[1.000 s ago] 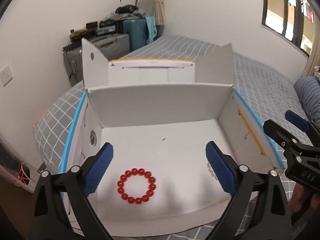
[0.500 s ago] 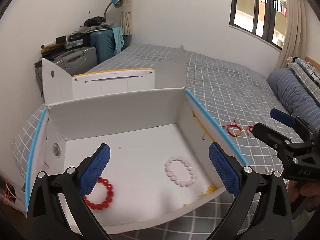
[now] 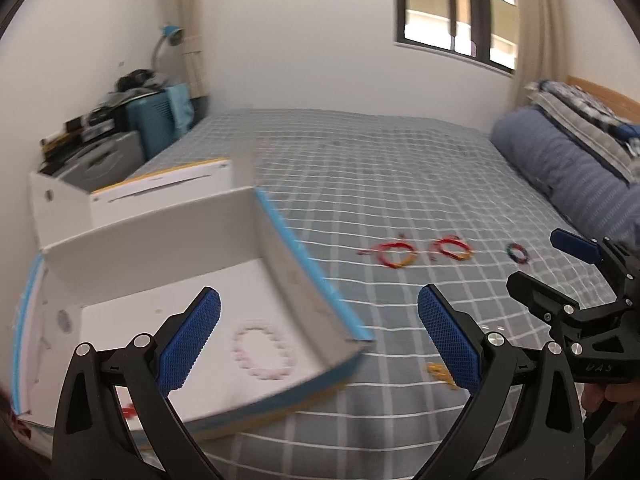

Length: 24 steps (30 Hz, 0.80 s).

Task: Organize jewelry
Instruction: 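Move both tools back over the remaining jewelry on the bed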

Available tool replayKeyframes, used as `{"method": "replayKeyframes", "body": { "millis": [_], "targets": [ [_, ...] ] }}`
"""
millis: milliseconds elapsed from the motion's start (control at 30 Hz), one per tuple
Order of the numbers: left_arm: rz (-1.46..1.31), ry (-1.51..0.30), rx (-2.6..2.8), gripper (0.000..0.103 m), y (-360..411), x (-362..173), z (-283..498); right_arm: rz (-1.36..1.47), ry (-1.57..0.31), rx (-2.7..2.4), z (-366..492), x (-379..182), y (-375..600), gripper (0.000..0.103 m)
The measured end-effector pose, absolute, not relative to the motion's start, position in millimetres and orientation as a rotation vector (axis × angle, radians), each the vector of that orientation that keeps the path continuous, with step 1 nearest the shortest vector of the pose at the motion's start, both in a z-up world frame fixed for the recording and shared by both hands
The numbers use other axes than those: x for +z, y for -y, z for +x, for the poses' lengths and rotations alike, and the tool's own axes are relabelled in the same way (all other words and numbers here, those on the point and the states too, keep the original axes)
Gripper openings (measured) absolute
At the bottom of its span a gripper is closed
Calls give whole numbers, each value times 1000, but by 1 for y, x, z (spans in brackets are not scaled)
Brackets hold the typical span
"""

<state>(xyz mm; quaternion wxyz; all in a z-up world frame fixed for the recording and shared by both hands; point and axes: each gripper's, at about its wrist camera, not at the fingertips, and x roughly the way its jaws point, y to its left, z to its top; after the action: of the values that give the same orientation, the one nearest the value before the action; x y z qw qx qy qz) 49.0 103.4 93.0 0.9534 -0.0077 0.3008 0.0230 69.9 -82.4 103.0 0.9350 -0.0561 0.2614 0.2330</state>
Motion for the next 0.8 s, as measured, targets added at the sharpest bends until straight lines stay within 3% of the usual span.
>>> {"method": "replayKeyframes", "body": {
  "millis": [433,800],
  "targets": [
    [38,-681,-133,97,-8,46,71,-65,-617,268,44,58,188,95],
    [23,-783,-137,97,10,-17,79,-24,-728,205,35,0,212,95]
  ]
}}
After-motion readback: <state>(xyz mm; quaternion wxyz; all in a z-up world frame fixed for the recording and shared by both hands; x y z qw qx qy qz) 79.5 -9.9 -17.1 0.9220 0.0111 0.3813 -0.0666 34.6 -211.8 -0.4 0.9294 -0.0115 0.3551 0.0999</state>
